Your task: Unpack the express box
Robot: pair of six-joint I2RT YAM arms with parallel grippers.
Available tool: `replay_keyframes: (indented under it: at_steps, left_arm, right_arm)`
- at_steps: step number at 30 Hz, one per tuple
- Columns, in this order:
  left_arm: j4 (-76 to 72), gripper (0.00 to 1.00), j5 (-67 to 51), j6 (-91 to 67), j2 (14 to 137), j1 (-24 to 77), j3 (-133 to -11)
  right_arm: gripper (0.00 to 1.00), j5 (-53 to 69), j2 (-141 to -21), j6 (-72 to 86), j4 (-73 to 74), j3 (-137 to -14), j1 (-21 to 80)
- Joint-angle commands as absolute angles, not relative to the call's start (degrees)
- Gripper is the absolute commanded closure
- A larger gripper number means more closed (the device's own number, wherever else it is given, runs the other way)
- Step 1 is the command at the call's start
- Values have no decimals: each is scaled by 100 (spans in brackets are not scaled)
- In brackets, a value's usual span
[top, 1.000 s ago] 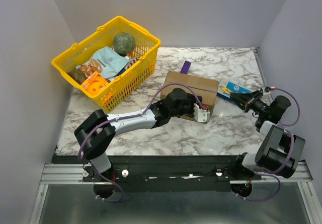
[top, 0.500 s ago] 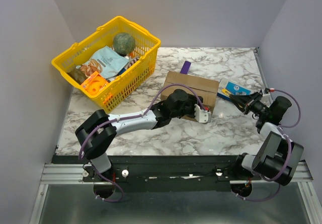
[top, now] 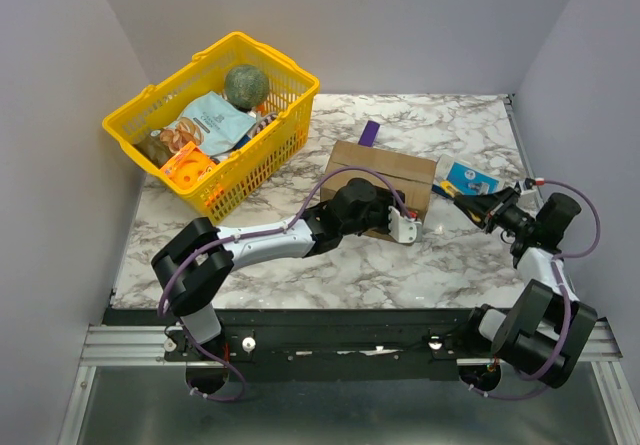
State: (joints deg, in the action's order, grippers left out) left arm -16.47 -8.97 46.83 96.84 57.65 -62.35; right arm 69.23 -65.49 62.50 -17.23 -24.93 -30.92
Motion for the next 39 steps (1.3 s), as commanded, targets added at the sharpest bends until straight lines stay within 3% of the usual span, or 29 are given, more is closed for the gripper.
replay_keyframes:
  at_steps: [1,28,39]
  left_arm:
    - [-1679,40,-440,4623,9879,5704,-6354]
    - [-1731,40,-44,4456,10046,5704,-6442]
    - [-1688,41,255,4333,10169,5704,-6609]
  right_arm:
    - [100,7646,-6425,5872,-1002,-2627,-3120]
    - [100,7919,-5845,4439,1520,-3058,-3243]
    - [100,7805,-5687,3376,3181,-3463,-3340]
